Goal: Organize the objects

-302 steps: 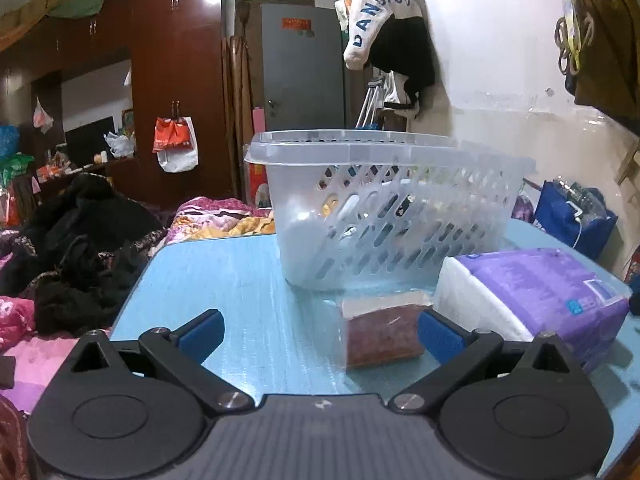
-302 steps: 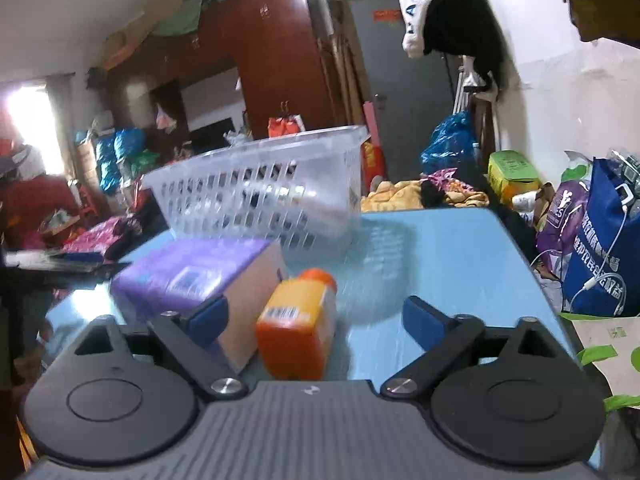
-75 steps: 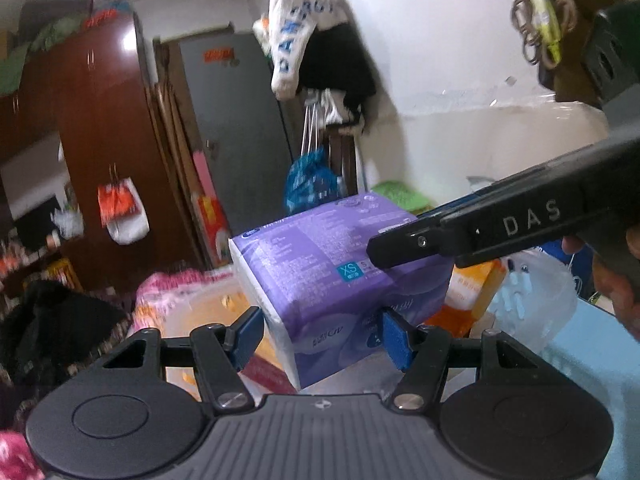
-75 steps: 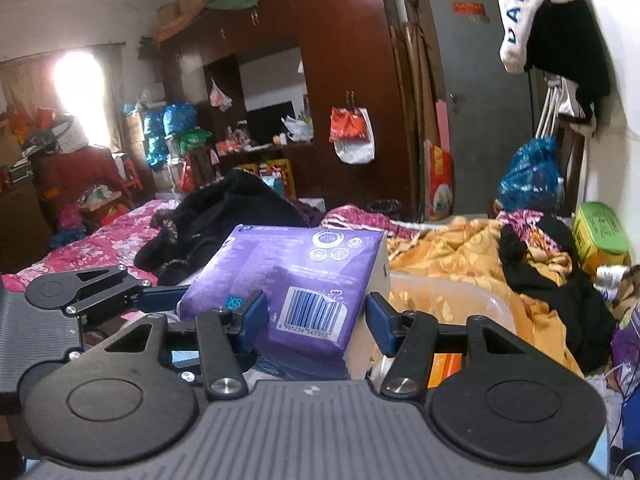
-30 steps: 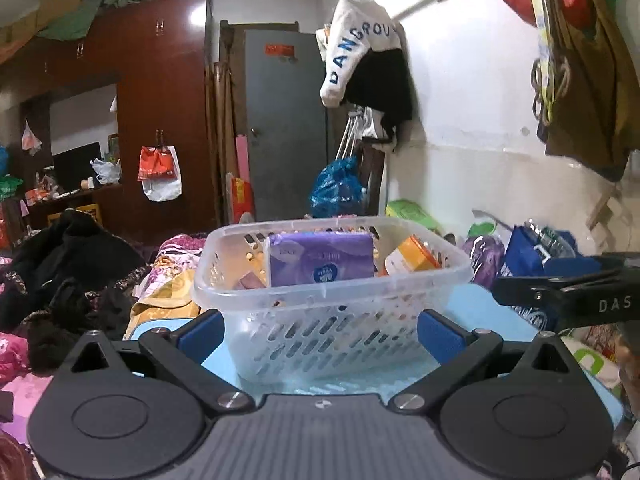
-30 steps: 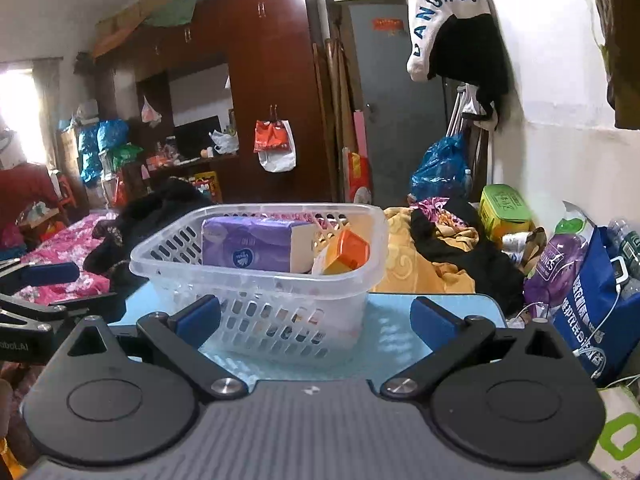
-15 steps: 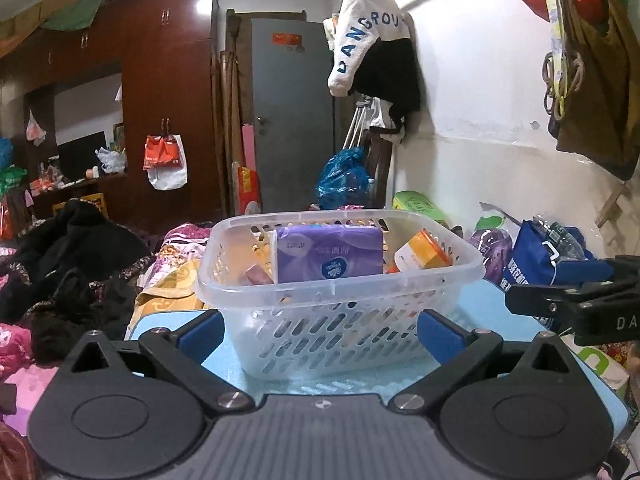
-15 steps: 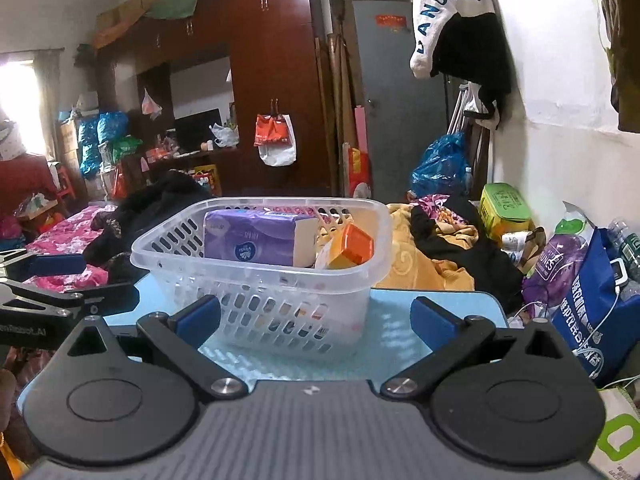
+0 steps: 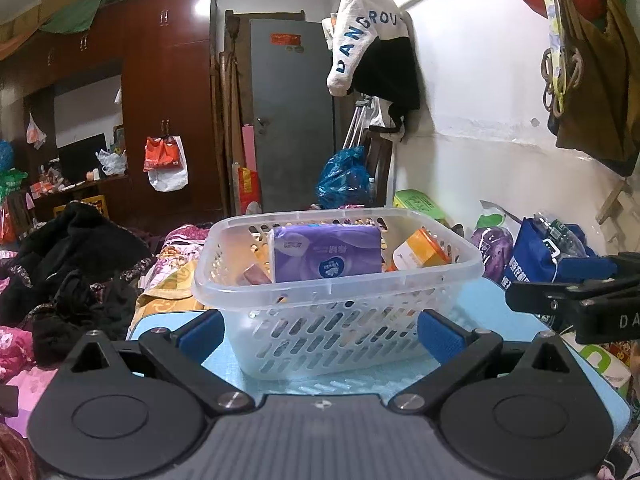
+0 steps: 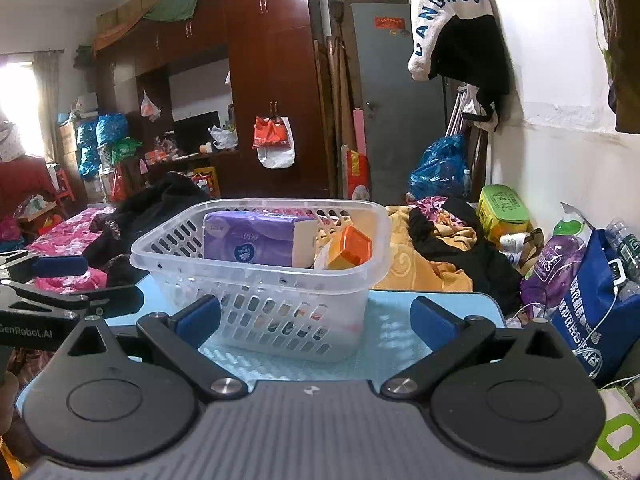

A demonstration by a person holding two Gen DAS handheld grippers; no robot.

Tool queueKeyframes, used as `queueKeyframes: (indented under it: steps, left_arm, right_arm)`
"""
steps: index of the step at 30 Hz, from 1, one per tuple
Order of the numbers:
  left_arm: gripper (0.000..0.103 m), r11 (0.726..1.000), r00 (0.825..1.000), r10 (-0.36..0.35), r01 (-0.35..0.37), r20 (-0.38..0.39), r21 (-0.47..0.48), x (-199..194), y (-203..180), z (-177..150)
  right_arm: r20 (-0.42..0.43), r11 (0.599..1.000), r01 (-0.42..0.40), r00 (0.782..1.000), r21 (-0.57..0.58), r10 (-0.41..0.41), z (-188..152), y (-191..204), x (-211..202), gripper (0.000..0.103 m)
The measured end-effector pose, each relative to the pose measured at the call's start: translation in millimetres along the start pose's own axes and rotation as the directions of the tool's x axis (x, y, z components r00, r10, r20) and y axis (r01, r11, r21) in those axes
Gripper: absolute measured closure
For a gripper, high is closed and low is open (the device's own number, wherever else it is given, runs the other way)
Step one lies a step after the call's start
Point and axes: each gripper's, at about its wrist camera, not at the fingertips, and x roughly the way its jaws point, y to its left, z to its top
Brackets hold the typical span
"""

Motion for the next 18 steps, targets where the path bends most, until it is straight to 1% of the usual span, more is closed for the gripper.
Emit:
queueKeyframes:
  steps: [11,18]
  left_arm:
    - [0.0,1.0,1.0,0.003,-0.003,-0.005,-0.005,4.1,-2.6,0.0]
    - [0.0,1.0,1.0,0.004,-0.004,0.007,-0.008,3.7,-2.6,0.0]
  right_arm:
    - [0.004,1.0,0.006,1.0,-0.001,-0.006,-0.2,-0.2,0.0,0.0]
    - [0.004,1.0,0.011,1.0,-0.009,-0.011,-0.1,0.6,0.6,0.0]
